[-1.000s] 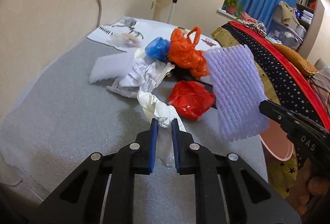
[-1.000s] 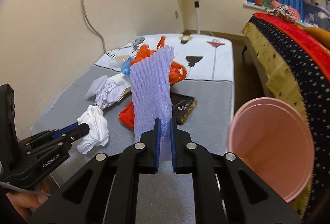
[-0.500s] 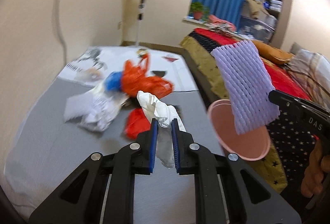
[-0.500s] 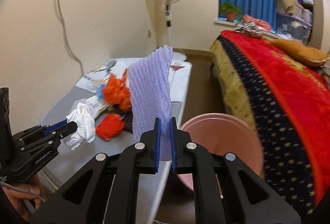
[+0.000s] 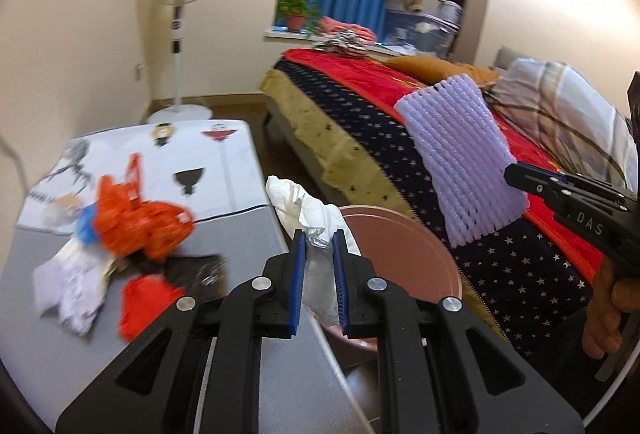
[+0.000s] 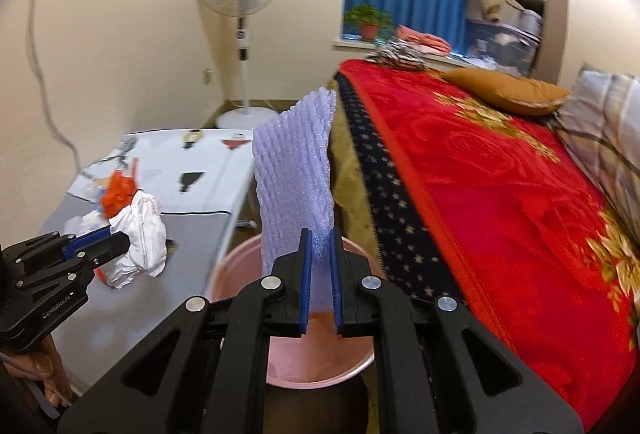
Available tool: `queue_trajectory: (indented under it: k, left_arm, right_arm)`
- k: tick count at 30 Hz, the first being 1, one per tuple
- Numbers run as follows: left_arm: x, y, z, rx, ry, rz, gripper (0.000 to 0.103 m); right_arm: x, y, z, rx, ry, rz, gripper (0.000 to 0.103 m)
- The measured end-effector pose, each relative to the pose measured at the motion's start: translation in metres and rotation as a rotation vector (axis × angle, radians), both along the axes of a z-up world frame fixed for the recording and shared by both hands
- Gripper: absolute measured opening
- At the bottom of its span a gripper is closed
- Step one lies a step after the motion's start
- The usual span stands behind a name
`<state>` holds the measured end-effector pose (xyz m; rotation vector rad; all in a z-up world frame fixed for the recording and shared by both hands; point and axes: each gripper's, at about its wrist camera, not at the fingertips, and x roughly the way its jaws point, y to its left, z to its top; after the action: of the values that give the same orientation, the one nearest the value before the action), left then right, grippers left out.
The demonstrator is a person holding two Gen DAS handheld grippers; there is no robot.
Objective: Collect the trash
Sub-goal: 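Carry the foam net and tissue over the pink bin with both tools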
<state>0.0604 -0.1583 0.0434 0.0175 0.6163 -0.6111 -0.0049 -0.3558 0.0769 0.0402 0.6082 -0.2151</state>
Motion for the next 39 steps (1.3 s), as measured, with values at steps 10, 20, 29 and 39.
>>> queue_trajectory:
  k: [10, 20, 29, 39]
  left_arm:
    - [0.015, -0.039, -0.04, 0.038, -0.01, -0.049, 0.014]
    - [0.024, -0.048, -0.055, 0.023, 0.042, -0.067, 0.014]
    - [0.025, -0.053, -0.058, 0.018, 0.055, -0.074, 0.014]
    - [0.024, -0.057, -0.058, 0.014, 0.059, -0.076, 0.014]
  right_arm:
    - [0.016, -0.018, -0.029, 0.019, 0.055, -0.068, 0.009]
    - [0.027, -0.021, -0.042, 0.019, 0.095, -0.085, 0.009]
    - [0.029, -0.021, -0.045, 0.015, 0.105, -0.091, 0.009]
    - [0.029, -0.021, -0.046, 0.014, 0.103, -0.089, 0.01]
